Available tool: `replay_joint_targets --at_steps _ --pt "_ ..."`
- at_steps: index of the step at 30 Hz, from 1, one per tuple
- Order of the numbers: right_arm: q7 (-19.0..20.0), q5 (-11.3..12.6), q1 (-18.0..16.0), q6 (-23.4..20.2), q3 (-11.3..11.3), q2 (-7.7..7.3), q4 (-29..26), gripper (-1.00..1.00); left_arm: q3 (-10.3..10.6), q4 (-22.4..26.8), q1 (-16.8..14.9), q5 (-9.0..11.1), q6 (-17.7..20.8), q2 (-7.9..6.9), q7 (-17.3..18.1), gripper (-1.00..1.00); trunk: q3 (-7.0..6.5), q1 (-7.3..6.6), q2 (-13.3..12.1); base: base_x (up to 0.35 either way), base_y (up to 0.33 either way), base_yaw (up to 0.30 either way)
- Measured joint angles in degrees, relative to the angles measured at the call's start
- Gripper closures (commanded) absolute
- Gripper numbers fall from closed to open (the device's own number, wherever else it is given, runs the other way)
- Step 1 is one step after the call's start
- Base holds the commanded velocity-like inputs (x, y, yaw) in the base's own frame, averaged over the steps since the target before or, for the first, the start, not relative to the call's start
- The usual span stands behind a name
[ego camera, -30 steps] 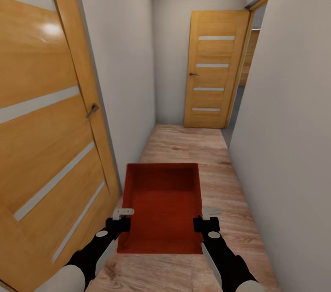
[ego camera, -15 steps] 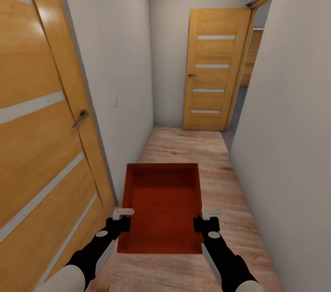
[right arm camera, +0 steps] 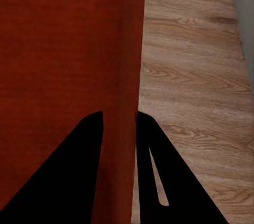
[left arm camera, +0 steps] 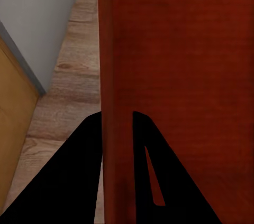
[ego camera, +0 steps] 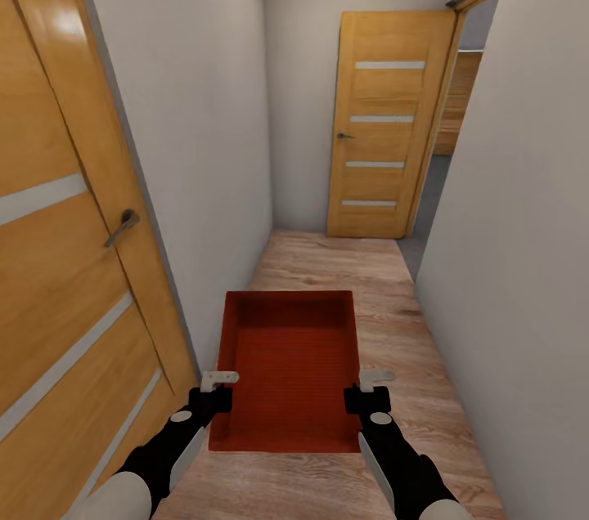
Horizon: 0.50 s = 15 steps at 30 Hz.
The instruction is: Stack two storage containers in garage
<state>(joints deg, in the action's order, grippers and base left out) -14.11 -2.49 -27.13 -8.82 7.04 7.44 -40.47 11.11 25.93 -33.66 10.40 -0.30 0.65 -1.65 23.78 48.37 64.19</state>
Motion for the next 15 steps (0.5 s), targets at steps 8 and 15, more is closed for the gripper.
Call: replay_joint_targets --at_steps 8,15 --pt "0.0 0.0 0.0 -0.1 0.0 -0.01 -0.1 1.0 0.0 0.0 0.0 0.0 0.0 0.0 0.0 1.0 0.0 0.0 0.0 0.335 0.0 0.0" --pt "0.0 0.0 0.0 0.0 0.0 0.0 0.0 1.0 0.0 0.0 0.0 0.0 0.0 0.0 0.0 1.0 0.0 0.0 0.0 0.336 0.0 0.0"
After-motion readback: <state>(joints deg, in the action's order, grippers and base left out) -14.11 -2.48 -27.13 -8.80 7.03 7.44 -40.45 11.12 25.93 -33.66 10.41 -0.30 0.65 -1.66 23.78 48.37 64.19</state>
